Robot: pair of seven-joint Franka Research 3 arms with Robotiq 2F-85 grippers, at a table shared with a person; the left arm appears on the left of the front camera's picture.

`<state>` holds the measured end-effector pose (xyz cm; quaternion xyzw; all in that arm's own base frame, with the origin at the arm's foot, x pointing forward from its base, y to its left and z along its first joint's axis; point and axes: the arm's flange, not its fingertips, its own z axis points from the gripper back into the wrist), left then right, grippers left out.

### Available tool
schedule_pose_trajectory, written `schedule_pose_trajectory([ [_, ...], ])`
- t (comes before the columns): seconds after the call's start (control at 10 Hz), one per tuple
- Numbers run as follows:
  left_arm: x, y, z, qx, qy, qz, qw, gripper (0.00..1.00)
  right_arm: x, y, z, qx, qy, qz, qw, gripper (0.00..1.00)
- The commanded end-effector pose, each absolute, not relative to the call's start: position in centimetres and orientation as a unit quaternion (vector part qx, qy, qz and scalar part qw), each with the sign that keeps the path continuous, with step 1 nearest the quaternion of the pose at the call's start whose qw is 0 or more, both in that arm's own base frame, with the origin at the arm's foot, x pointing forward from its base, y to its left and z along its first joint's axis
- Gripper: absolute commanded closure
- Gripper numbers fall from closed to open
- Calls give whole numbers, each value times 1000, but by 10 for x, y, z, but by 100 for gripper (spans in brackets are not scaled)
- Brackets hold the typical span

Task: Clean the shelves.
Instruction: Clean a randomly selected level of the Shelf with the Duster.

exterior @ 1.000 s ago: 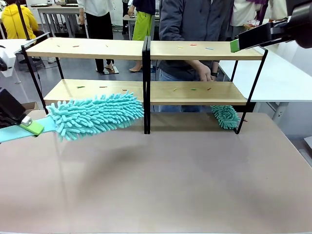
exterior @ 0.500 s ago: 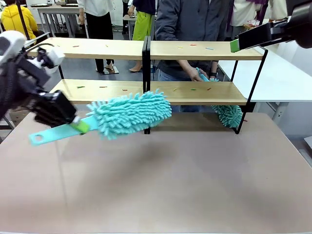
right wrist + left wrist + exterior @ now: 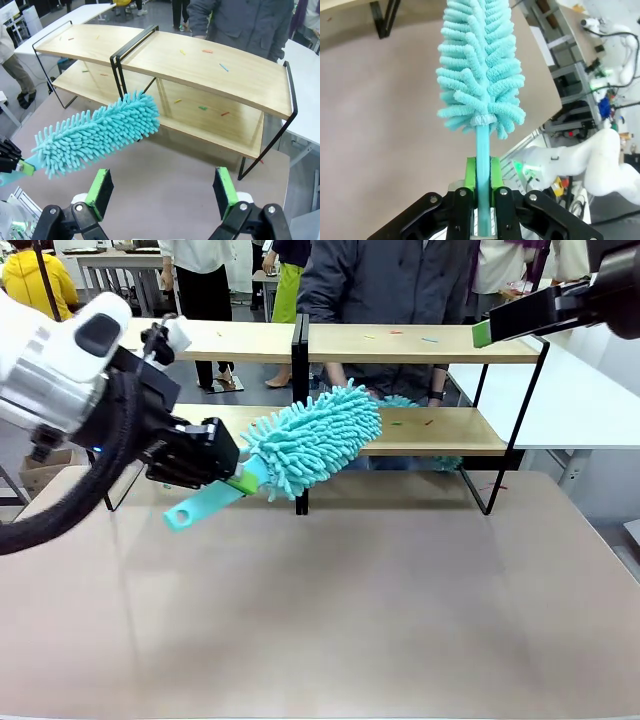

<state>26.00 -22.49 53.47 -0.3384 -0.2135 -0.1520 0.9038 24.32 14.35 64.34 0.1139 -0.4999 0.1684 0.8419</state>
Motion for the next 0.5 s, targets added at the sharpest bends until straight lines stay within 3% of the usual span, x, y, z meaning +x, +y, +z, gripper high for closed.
schedule_pose_trajectory([
  [0.0,261,-214,540,-348,-205,-165,900,91,244,144,644,115,-500,168,842,0],
  [0.2,260,-227,534,-335,-214,-154,904,88,244,144,644,115,-500,168,842,0],
  [0.4,268,-259,532,-337,-267,-71,900,88,244,144,644,115,-500,168,842,0],
])
